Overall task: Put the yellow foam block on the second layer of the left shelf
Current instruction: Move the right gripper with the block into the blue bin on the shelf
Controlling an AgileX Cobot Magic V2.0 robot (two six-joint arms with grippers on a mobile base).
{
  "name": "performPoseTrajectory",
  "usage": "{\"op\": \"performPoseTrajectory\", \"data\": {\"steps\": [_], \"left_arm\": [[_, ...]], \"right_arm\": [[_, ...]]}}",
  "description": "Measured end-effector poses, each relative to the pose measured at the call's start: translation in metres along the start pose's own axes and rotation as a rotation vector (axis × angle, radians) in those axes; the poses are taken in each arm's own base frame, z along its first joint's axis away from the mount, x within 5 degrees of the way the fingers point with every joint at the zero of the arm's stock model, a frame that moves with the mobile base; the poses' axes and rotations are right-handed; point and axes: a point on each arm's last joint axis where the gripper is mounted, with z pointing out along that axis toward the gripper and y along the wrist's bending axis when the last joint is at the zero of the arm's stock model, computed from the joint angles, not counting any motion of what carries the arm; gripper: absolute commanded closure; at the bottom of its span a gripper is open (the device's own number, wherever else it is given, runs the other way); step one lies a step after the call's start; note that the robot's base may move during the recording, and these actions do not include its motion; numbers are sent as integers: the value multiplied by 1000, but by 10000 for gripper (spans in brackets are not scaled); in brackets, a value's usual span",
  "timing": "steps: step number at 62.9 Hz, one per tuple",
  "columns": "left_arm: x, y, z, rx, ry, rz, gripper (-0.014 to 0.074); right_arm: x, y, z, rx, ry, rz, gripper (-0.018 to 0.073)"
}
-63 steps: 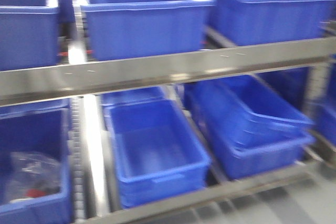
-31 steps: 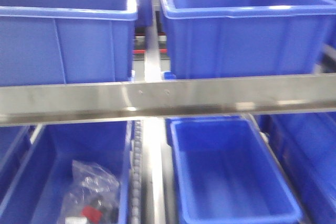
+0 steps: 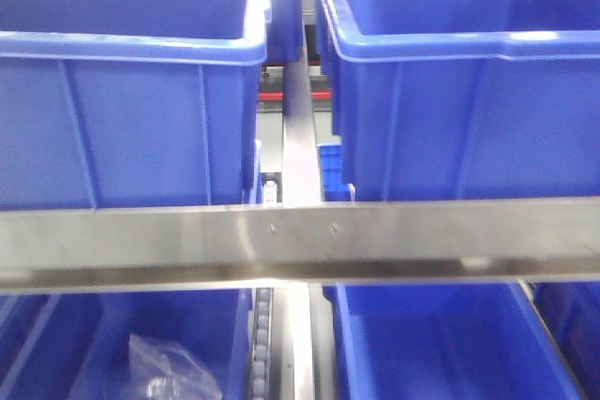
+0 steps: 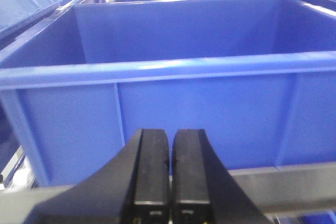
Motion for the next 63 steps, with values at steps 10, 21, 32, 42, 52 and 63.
{"op": "performPoseTrajectory", "data": {"steps": [10, 21, 32, 42, 52, 63], "left_arm": [[0, 0, 0, 0, 0, 0, 472], [0, 0, 0, 0, 0, 0, 472], [0, 0, 0, 0, 0, 0, 472], [0, 0, 0, 0, 0, 0, 472], [0, 0, 0, 0, 0, 0, 472], [0, 0, 0, 0, 0, 0, 472]], "right_arm": [[0, 0, 0, 0, 0, 0, 132], [0, 0, 0, 0, 0, 0, 132], [0, 0, 0, 0, 0, 0, 132], [0, 0, 0, 0, 0, 0, 132], [0, 0, 0, 0, 0, 0, 132], [0, 0, 0, 0, 0, 0, 132]]}}
